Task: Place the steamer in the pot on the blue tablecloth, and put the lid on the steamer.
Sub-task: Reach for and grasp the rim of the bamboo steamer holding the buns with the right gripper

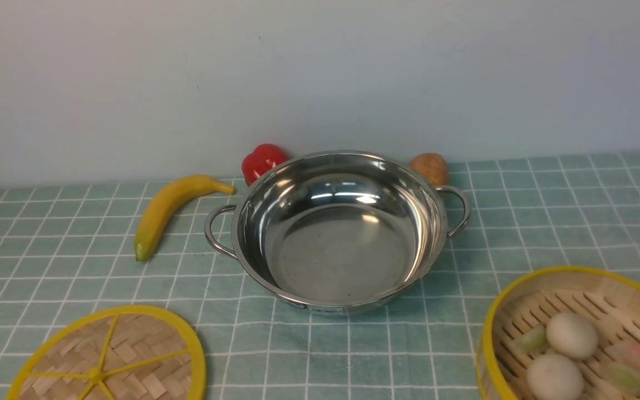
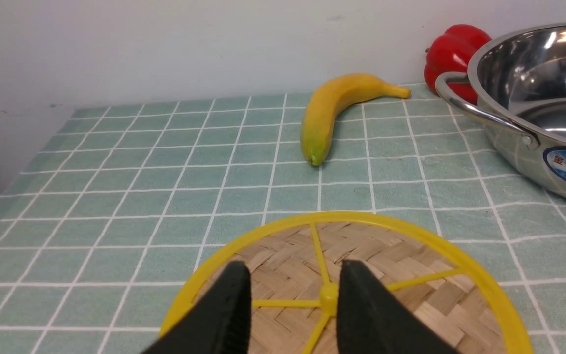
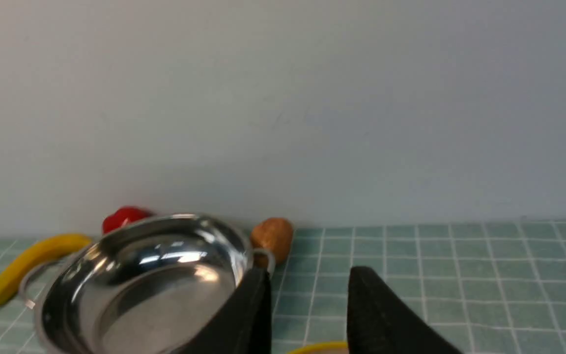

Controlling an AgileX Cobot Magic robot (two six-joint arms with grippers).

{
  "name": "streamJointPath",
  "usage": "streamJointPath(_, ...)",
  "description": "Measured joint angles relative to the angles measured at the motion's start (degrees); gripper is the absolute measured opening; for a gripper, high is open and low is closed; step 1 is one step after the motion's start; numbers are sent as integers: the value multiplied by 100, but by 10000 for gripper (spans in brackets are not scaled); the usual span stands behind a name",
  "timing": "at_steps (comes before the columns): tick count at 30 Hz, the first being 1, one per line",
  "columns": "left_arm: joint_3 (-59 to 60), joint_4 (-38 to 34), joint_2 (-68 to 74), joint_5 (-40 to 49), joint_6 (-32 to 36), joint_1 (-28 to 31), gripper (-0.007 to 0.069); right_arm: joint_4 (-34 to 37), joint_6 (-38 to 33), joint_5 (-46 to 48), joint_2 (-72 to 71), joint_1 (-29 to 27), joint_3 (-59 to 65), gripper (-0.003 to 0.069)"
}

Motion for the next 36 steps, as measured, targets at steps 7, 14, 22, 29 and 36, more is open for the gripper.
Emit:
streamJointPath(7, 0, 0, 0, 0, 0, 0, 243, 1223, -1240, 245, 3, 0, -6, 240)
streamJointPath(14, 0, 0, 0, 0, 0, 0, 243, 1813, -1861, 1652, 310, 55, -11, 240)
streamJointPath(22, 0, 0, 0, 0, 0, 0, 243, 1736, -2075, 1964, 1525, 311, -17, 240)
streamJointPath(29, 0, 0, 0, 0, 0, 0, 243, 1336, -2914, 1932, 3733, 1002, -17, 240)
streamJointPath(36, 0, 0, 0, 0, 0, 0, 243, -169, -2196, 1242, 5577, 2346, -168, 290)
